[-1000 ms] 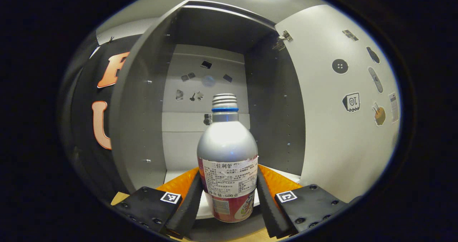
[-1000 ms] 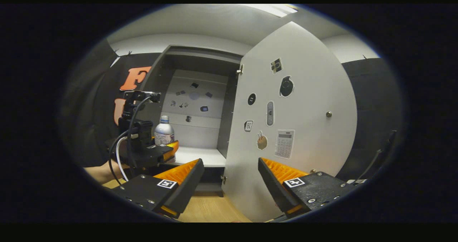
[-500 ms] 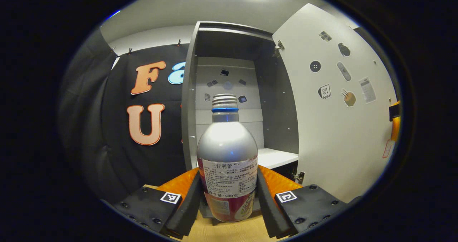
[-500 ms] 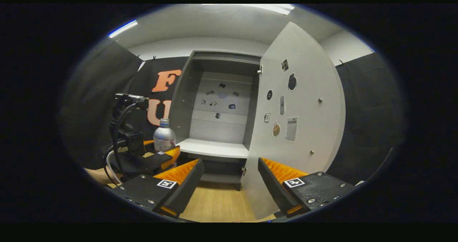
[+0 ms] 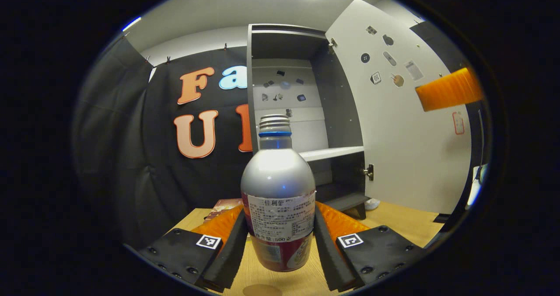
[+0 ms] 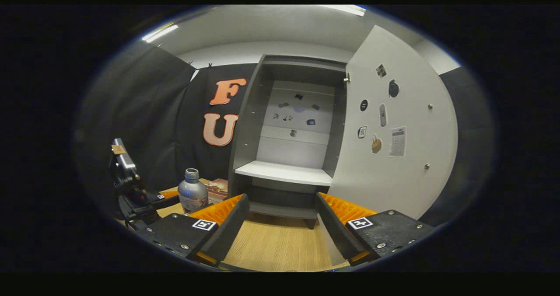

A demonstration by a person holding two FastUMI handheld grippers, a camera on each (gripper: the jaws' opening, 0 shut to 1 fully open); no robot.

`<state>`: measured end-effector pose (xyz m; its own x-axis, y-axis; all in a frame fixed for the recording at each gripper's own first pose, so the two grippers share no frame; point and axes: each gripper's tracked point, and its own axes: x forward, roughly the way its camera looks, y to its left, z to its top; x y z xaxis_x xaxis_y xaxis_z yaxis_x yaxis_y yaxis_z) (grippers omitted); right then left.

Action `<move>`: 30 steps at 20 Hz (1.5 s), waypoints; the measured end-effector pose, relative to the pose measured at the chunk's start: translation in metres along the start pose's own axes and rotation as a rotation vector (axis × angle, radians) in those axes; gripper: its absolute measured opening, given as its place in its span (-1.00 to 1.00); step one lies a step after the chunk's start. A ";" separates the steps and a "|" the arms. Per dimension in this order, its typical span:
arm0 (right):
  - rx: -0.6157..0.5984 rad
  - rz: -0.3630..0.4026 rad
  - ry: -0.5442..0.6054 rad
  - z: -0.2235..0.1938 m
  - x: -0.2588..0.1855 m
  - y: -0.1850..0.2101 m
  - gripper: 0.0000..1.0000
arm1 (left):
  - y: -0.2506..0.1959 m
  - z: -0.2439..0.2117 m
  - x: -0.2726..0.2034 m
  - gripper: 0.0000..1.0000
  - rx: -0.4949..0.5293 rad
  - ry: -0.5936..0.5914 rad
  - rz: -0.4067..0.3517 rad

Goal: Open the cabinet door with the right hand, grasp the bottle in the cabinet with the left hand and place it on the coaster, then close the cabinet door with the right hand.

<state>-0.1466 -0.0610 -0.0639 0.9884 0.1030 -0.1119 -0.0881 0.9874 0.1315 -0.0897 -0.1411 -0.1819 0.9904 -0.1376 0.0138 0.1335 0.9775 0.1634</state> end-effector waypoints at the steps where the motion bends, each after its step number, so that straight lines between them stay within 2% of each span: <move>1: 0.000 -0.001 0.000 -0.002 0.001 0.003 0.87 | 0.001 -0.015 -0.005 0.64 0.005 0.020 -0.003; 6: -0.004 -0.007 0.034 -0.021 0.008 0.022 0.87 | 0.016 -0.092 -0.024 0.64 0.005 0.115 -0.011; 13: -0.024 0.003 0.106 -0.045 0.024 0.051 0.88 | 0.037 -0.155 -0.018 0.64 -0.029 0.155 0.014; 20: 0.005 -0.007 0.147 -0.058 0.028 0.063 0.88 | 0.052 -0.183 -0.017 0.64 -0.061 0.188 0.034; 23: 0.035 -0.004 0.172 -0.063 0.031 0.067 0.87 | 0.052 -0.182 -0.021 0.63 -0.062 0.178 0.034; 30: 0.054 -0.008 0.172 -0.058 0.034 0.071 0.88 | 0.054 -0.187 -0.025 0.75 -0.044 0.221 0.016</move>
<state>-0.1261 0.0192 -0.1159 0.9529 0.1188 -0.2791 -0.0691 0.9809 0.1818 -0.1004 -0.0547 -0.3574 0.9756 -0.0882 -0.2009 0.1142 0.9860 0.1217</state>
